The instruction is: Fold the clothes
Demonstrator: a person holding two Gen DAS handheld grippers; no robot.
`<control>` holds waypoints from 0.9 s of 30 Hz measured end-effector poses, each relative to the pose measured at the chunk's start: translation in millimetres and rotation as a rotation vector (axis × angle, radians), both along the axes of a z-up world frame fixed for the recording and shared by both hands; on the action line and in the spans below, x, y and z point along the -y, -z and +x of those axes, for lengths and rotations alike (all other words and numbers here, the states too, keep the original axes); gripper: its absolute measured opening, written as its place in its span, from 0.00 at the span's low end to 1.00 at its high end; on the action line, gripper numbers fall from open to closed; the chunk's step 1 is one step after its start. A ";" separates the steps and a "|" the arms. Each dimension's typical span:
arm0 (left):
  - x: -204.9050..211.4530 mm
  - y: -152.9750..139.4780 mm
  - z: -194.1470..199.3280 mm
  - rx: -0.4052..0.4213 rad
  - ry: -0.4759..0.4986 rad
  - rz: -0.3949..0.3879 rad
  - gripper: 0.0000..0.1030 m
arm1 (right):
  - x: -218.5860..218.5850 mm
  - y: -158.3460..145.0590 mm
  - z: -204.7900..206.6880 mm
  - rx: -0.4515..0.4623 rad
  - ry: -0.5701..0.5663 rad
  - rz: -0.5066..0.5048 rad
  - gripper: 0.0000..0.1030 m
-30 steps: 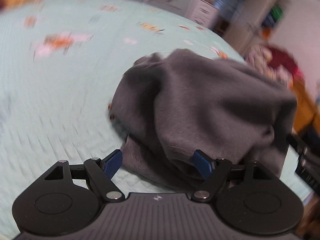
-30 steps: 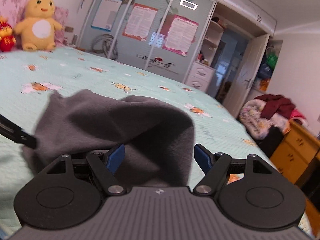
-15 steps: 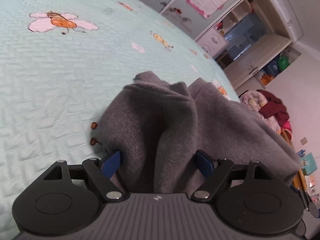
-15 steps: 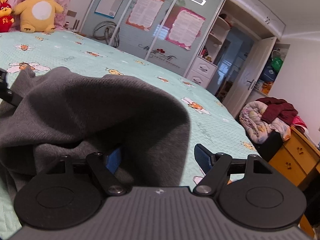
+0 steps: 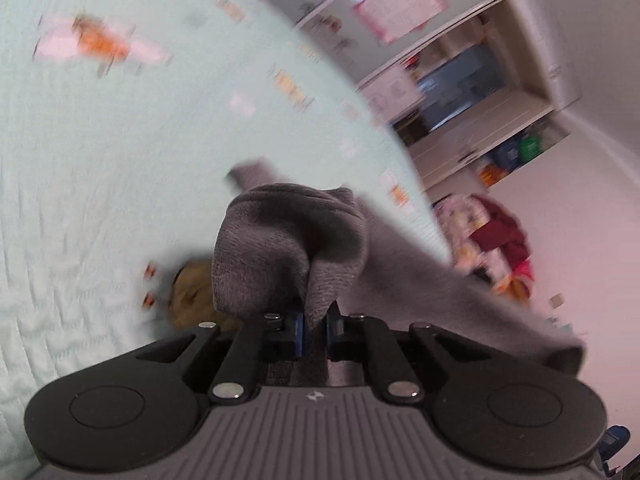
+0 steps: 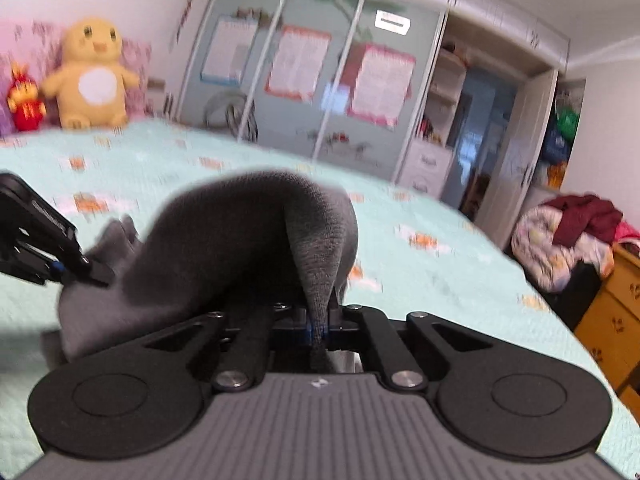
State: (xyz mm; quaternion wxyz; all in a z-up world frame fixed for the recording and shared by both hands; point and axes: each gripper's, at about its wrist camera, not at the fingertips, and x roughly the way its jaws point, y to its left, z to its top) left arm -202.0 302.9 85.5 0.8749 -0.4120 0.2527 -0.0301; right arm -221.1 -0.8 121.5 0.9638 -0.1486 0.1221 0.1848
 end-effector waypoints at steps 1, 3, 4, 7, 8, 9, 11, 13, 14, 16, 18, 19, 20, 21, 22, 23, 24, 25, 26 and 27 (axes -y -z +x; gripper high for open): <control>-1.7 -15.3 -4.0 0.041 -0.002 0.015 0.07 | 2.2 -11.2 -5.1 0.009 -0.012 0.031 0.03; -5.5 -47.6 -11.5 0.117 -0.001 0.035 0.07 | 5.1 -37.6 -12.8 0.023 -0.039 0.090 0.03; -7.5 -63.9 -15.2 0.151 -0.003 0.041 0.07 | 6.0 -51.0 -16.0 0.032 -0.054 0.119 0.03; -14.8 -117.2 -31.2 0.269 -0.018 0.094 0.07 | 6.2 -91.7 -24.1 0.066 -0.106 0.210 0.03; -17.9 -134.6 -36.7 0.306 -0.025 0.112 0.06 | 6.0 -105.3 -25.2 0.077 -0.125 0.243 0.03; -21.0 -152.0 -41.4 0.336 -0.033 0.133 0.07 | 6.1 -118.0 -25.7 0.084 -0.144 0.277 0.03; -27.9 -187.2 -50.0 0.390 -0.055 0.178 0.07 | 7.4 -140.2 -23.6 0.084 -0.180 0.348 0.03; -33.0 -219.3 -59.6 0.436 -0.073 0.219 0.07 | 8.5 -161.8 -21.4 0.084 -0.215 0.419 0.03; -34.6 -233.9 -65.1 0.461 -0.079 0.241 0.07 | 8.8 -170.3 -20.4 0.086 -0.229 0.450 0.03; -35.0 -257.0 -72.2 0.503 -0.077 0.276 0.07 | 10.0 -184.3 -20.3 0.099 -0.249 0.501 0.03; -32.0 -270.3 -75.4 0.520 -0.076 0.309 0.07 | 11.6 -193.5 -20.8 0.115 -0.261 0.538 0.03; -28.8 -271.2 -75.8 0.518 -0.070 0.322 0.07 | 11.6 -194.3 -18.5 0.120 -0.258 0.539 0.03; -25.0 -269.7 -75.6 0.513 -0.062 0.332 0.07 | 10.5 -192.7 -14.1 0.119 -0.248 0.535 0.03; -21.1 -268.2 -75.4 0.507 -0.054 0.343 0.07 | 9.8 -189.0 -9.5 0.113 -0.236 0.527 0.03; -16.4 -263.3 -74.3 0.496 -0.043 0.354 0.07 | 9.8 -181.2 -4.3 0.094 -0.222 0.512 0.03; -10.4 -254.7 -72.5 0.476 -0.029 0.362 0.07 | 9.8 -173.3 0.8 0.076 -0.208 0.498 0.03; -4.1 -245.0 -70.4 0.454 -0.013 0.369 0.07 | 10.0 -164.7 5.4 0.055 -0.193 0.483 0.03; 2.4 -233.1 -66.5 0.424 0.010 0.367 0.07 | 11.0 -153.6 9.5 0.026 -0.174 0.468 0.03; 8.8 -220.3 -61.6 0.390 0.036 0.362 0.07 | 13.5 -139.7 15.9 -0.007 -0.150 0.450 0.03; 17.7 -205.7 -55.1 0.357 0.061 0.363 0.07 | 16.4 -124.9 22.8 -0.039 -0.121 0.427 0.03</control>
